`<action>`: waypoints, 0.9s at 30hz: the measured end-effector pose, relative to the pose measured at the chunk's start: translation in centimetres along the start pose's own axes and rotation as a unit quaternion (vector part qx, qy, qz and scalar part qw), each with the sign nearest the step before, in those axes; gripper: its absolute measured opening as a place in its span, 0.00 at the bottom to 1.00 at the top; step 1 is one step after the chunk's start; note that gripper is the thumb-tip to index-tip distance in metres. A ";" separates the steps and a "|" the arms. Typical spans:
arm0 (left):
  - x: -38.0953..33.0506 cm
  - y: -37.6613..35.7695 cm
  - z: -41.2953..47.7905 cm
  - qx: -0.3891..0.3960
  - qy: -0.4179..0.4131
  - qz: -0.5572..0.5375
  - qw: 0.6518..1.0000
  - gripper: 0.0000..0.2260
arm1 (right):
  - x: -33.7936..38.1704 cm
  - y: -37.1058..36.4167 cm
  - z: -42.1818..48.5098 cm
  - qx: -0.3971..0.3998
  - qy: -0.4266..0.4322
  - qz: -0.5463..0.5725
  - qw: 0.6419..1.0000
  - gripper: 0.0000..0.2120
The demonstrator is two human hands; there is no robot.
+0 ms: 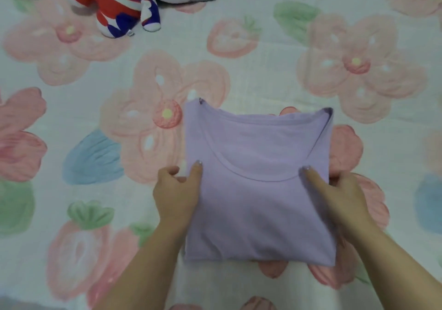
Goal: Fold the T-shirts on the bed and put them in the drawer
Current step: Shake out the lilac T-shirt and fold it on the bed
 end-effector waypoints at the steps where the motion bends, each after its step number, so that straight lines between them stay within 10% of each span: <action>1: 0.4 -0.5 0.0 0.038 0.034 -0.022 0.998 0.23 | 0.2 -0.7 -0.3 0.036 0.021 0.035 0.999 0.19; 6: -2.2 -2.1 -0.3 0.266 -0.025 -0.216 0.939 0.11 | 4.5 -1.4 -2.0 0.123 0.102 0.127 0.979 0.15; 17: -4.1 25.9 4.6 0.066 -0.211 -0.265 0.938 0.12 | 26.2 -15.6 -10.0 0.308 0.321 0.144 0.884 0.12; 21: -3.3 34.5 10.5 -0.062 -0.218 -0.182 0.957 0.17 | 33.9 -22.9 -8.7 0.294 0.324 0.147 0.887 0.16; 24: 0.5 36.3 14.7 -0.167 -0.041 0.051 0.984 0.31 | 34.9 -27.7 -6.8 0.195 0.246 -0.039 0.949 0.37; 27: 3.8 31.4 16.4 -0.136 -0.047 0.290 0.946 0.30 | 33.8 -32.2 -8.3 0.065 0.387 -0.282 0.876 0.39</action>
Point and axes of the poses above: each hand's wrist, its own z-axis towards the middle knuckle, its own y-axis out of the back of the hand, x = y × z, the point moved 6 cm from there along z, towards the middle knuckle, and after that the axes turned 13 degrees about x, right-handed, at the moved point
